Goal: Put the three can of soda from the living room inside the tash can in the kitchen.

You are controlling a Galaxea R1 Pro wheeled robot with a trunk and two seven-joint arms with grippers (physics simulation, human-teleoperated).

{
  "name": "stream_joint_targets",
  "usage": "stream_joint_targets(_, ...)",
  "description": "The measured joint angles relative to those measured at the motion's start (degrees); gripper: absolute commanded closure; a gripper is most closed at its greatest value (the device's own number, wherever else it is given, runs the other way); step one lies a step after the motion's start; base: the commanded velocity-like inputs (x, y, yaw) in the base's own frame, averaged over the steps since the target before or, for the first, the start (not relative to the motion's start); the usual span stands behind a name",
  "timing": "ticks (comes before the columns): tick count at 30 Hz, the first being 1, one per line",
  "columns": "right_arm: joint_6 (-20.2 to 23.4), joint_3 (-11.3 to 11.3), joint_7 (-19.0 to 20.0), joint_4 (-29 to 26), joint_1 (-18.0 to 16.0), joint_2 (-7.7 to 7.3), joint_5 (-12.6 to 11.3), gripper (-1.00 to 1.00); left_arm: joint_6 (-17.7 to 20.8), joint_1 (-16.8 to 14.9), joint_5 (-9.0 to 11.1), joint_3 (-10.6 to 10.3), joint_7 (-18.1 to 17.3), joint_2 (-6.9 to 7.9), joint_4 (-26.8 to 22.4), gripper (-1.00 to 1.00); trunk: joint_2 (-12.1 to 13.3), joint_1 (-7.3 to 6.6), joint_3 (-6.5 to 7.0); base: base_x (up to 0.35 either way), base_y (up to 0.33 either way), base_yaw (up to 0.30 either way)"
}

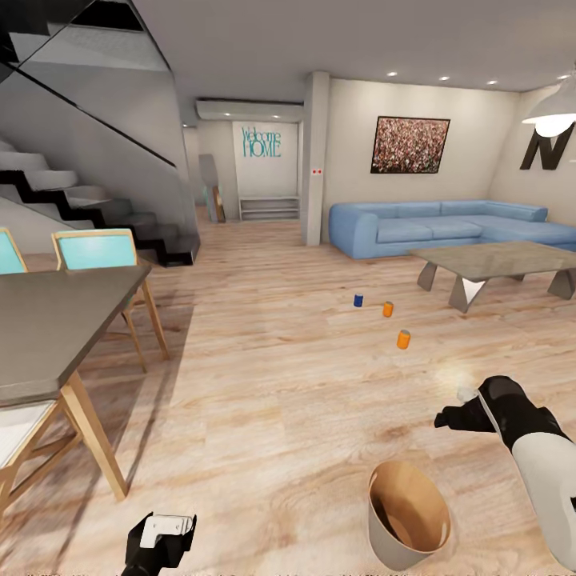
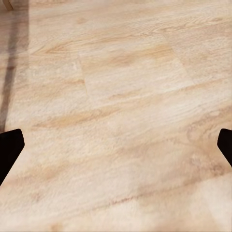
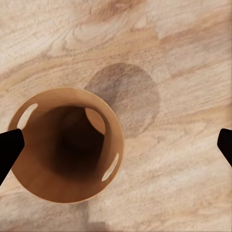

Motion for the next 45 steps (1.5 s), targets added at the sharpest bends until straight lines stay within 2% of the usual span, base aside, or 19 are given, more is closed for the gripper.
stream_joint_targets(45, -0.4, 0.1, 0.0, 0.0, 0.1, 0.11, -0.1, -1.00, -0.1, 0.0, -0.1, -0.1, 0.0, 0.00, -0.1, -1.00, -18.0, 9.88, -8.08, 0.000, 0.000, 0.000)
